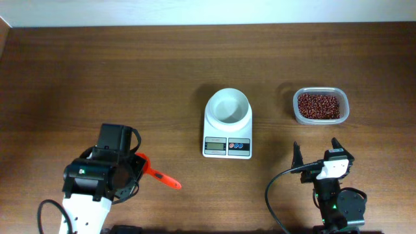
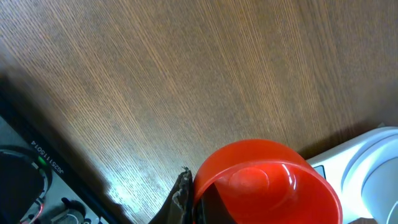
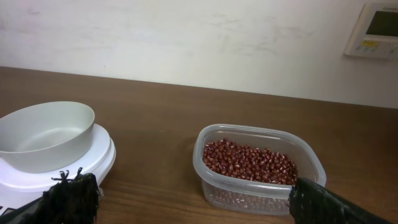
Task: Scoop and weigh 50g on scale
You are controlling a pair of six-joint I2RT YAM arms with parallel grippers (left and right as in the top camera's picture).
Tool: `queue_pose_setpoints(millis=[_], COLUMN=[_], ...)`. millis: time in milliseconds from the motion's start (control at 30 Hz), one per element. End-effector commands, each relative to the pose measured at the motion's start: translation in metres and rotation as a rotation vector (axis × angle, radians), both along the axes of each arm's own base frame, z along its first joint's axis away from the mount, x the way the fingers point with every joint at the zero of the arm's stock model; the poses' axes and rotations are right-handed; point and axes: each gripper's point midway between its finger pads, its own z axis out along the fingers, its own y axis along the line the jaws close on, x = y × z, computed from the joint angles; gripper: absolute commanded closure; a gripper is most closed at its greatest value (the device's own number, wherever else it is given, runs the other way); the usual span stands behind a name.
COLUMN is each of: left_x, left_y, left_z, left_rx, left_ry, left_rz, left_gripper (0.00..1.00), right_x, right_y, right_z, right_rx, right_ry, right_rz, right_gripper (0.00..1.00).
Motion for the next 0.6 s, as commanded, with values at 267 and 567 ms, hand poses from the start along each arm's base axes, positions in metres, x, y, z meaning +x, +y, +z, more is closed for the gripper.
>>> queue_pose_setpoints(millis=[267,567], left_x=[-0.005,-0.003], left_y=[-0.004,-0.024], left_z=[0.004,0.005], left_rx=[-0.045,-0.047], left_ry=[0.007,-0.010], left_rz=[0.085,-0.022], left_gripper=[1.00,1.00], right_x=[0.000,0.000], right_y=[0.001,0.001], right_z=[-0.002,-0.002], right_rx=[-0.006,-0.005], right_ry=[-0.001,-0.001], right_rz=[0.002,0.002], right_gripper=[0.01,0.01])
